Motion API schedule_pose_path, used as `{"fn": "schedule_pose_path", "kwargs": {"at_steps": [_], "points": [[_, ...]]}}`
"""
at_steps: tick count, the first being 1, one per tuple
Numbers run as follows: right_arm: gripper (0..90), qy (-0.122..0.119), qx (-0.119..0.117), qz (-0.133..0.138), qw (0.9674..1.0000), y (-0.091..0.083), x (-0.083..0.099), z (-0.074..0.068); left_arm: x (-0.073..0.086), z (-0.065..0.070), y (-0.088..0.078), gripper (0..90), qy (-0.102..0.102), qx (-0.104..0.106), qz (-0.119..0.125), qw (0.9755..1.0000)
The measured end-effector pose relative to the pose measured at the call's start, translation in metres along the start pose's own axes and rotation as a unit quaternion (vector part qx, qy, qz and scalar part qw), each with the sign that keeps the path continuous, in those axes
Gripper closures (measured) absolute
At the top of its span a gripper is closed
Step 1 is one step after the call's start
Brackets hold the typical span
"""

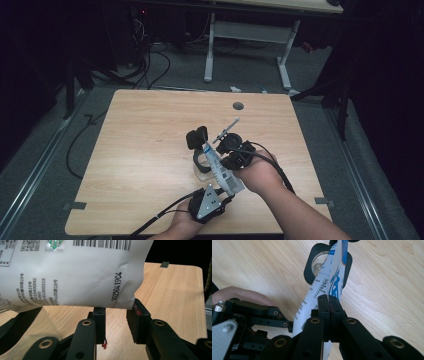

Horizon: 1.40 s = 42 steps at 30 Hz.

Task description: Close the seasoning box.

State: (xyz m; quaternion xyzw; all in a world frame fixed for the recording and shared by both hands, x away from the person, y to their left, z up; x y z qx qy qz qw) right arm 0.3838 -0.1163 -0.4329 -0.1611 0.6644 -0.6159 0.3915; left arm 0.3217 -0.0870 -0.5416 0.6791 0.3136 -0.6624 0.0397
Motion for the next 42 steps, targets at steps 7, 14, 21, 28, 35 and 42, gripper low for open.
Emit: {"fn": "schedule_pose_path", "kwargs": {"at_steps": [7, 14, 21, 28, 35, 42], "points": [[90.0, -0.006, 0.002, 0.003, 1.0, 0.0, -0.004, 0.002, 0.0, -0.004, -0.003, 72.5, -0.001, -0.009, -0.003, 1.0], [90.0, -0.013, -0.002, 0.002, 0.9999, 0.004, -0.01, -0.002, 0.002, -0.005, -0.006, 72.5, -0.006, -0.011, -0.005, 0.9999], [90.0, -0.012, -0.003, 0.003, 0.9999, 0.004, -0.011, -0.002, 0.0, -0.003, -0.007, 72.4, 0.004, -0.014, -0.005, 0.9999], [90.0, -0.018, 0.0, 0.001, 0.9998, 0.003, -0.011, -0.002, -0.002, -0.002, -0.006, 72.5, 0.01, -0.02, -0.006, 0.9997], [90.0, -0.017, 0.0, 0.003, 0.9998, 0.002, -0.013, -0.002, -0.006, -0.001, -0.005, 72.3, 0.009, -0.018, -0.003, 0.9998], [90.0, -0.018, -0.003, 0.002, 0.9998, 0.001, -0.012, -0.002, -0.007, 0.001, -0.004, 72.3, 0.011, -0.017, -0.003, 0.9998]]}}
Point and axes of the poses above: each handheld gripper's, and its own axes: y roughly forward along the jaws, x roughly out of its underside, z roughly to its right, the point moved 9 cm from there along y, roughly forward along the jaws, and after that the axes turned 2 degrees about -z, right-handed, at the moved point
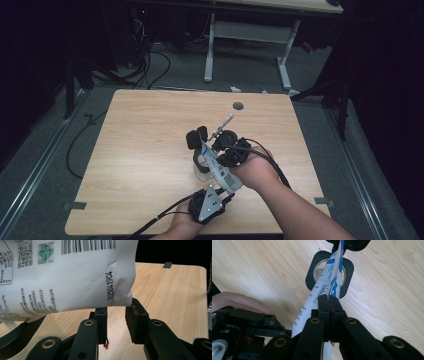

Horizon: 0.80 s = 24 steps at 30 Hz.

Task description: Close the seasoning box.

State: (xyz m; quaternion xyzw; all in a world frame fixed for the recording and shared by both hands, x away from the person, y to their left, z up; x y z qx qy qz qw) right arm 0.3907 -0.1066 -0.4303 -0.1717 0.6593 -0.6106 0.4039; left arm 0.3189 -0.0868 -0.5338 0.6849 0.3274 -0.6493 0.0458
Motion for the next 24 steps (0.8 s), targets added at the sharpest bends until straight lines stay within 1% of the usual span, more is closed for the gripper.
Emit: {"fn": "schedule_pose_path", "kwargs": {"at_steps": [11, 21, 24], "points": [[90.0, -0.001, 0.0, -0.005, 1.0, 0.0004, -0.0008, 0.0012, 0.0002, -0.0012, -0.0004, 72.5, -0.003, 0.004, 0.0, 1.0], [90.0, -0.003, 0.0, -0.006, 1.0, 0.0009, -0.0032, 0.0008, -0.001, -0.002, -0.001, 73.1, -0.029, 0.021, 0.007, 0.9994], [90.0, 0.0, 0.0, -0.005, 1.0, 0.0004, -0.0039, 0.0001, -0.0018, -0.0023, -0.0017, 73.2, -0.033, 0.024, 0.01, 0.9991]]}}
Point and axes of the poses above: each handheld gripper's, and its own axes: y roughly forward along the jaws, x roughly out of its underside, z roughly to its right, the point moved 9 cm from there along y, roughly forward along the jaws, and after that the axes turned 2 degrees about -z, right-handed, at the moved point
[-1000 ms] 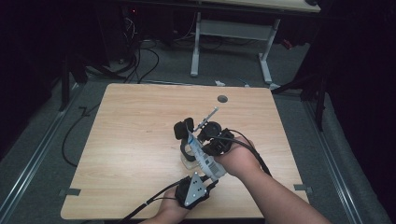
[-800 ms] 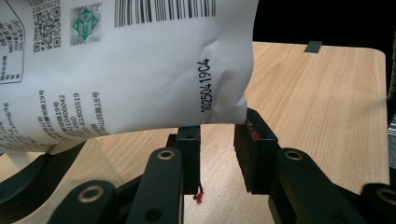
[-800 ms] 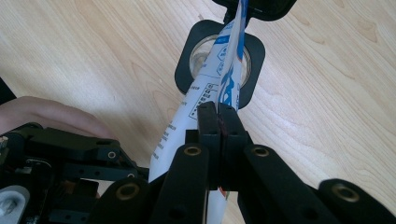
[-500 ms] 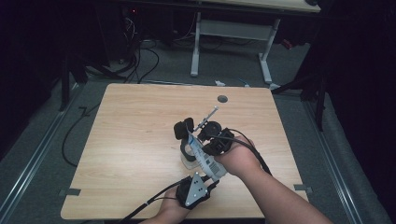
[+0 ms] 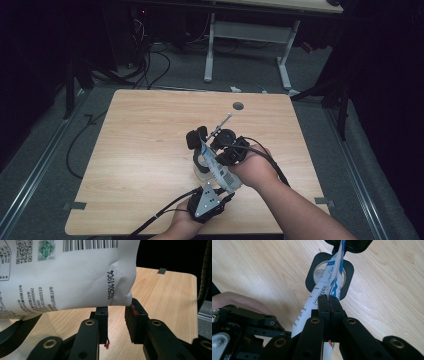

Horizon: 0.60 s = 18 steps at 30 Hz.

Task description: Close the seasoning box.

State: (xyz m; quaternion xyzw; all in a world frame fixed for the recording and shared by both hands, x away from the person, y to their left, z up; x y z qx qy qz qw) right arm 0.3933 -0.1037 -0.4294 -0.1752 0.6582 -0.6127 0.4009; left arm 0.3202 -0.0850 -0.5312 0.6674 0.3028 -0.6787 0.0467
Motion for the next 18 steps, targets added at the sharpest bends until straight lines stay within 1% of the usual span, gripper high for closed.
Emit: {"fn": "schedule_pose_path", "kwargs": {"at_steps": [2, 5, 11, 18], "points": [[90.0, -0.006, 0.001, 0.001, 1.0, -0.0002, -0.0006, 0.0006, -0.0003, 0.0, -0.0001, 73.2, -0.001, 0.001, 0.0, 1.0], [90.0, -0.007, 0.003, 0.0, 1.0, -0.0004, -0.0008, 0.0008, -0.0007, 0.0001, 0.0001, 73.3, -0.003, 0.002, 0.002, 1.0], [90.0, -0.004, 0.001, 0.0, 1.0, -0.0011, -0.0014, 0.0001, -0.0014, 0.0001, 0.0005, 73.3, -0.005, 0.002, 0.005, 1.0], [90.0, -0.006, 0.001, -0.003, 1.0, -0.002, -0.0019, 0.0006, -0.0022, 0.0, 0.0009, 73.4, -0.008, 0.003, 0.007, 0.9999]]}}
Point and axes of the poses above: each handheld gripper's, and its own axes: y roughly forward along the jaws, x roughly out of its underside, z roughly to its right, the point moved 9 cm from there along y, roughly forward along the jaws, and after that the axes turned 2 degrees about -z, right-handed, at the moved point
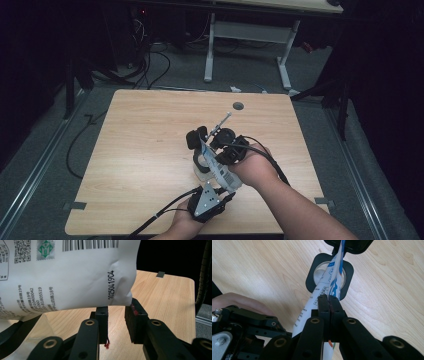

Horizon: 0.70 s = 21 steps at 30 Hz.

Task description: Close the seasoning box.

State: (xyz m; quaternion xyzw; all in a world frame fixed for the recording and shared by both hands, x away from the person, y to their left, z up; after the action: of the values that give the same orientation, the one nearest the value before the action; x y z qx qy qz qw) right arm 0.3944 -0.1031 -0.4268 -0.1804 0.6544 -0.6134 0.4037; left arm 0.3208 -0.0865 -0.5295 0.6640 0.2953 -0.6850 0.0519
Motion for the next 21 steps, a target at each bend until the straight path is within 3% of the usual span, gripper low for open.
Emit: {"fn": "schedule_pose_path", "kwargs": {"at_steps": [21], "points": [[90.0, 0.001, -0.01, -0.016, 0.9998, -0.0007, -0.0005, -0.0001, 0.0003, 0.0017, 0.0013, 73.7, 0.001, -0.001, 0.003, 1.0]]}}
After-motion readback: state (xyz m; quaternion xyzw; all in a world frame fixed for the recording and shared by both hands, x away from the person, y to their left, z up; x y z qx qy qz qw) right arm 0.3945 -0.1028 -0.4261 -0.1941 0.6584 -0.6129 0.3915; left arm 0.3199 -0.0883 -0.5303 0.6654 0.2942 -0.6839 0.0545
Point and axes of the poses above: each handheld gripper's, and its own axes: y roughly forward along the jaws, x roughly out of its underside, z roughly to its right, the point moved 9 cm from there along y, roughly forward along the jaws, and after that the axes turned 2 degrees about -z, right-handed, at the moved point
